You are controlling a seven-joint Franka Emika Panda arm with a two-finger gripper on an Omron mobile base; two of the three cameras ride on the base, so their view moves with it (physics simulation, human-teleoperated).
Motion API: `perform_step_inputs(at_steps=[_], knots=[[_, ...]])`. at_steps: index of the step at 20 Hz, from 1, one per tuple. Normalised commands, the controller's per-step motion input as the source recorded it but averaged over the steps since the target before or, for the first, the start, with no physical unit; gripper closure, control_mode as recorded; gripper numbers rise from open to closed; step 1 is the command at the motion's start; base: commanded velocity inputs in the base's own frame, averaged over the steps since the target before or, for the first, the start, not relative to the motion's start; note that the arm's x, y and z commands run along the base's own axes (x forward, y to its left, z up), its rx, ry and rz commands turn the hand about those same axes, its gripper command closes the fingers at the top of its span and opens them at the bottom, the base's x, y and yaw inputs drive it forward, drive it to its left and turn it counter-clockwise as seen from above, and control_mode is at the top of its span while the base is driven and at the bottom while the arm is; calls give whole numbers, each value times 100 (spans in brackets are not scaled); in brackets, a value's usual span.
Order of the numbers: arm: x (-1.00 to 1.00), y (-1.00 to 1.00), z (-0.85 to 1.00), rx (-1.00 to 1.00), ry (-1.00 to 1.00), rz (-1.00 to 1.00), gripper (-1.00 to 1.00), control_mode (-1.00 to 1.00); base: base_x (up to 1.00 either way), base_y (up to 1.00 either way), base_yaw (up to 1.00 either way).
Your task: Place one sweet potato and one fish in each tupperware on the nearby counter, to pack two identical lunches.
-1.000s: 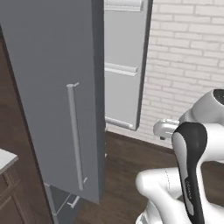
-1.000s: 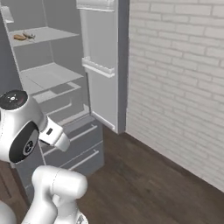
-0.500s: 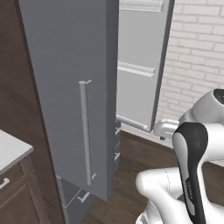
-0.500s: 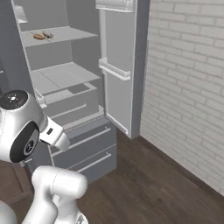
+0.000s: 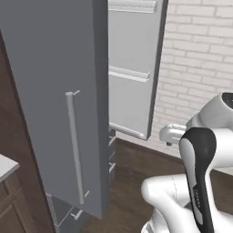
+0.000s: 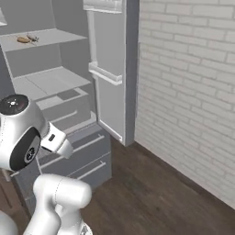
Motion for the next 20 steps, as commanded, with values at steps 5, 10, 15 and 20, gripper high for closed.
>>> perform_step_inputs(at_steps=[5,10,15,20], knots=[[0,0,0,0,0,0,-100,100,71,-80,-40],[0,0,0,0,0,0,-100,100,23,-19,-15],[0,0,0,0,0,0,-100,100,48,-6,50],[0,0,0,0,0,0,-100,100,99,-32,72]])
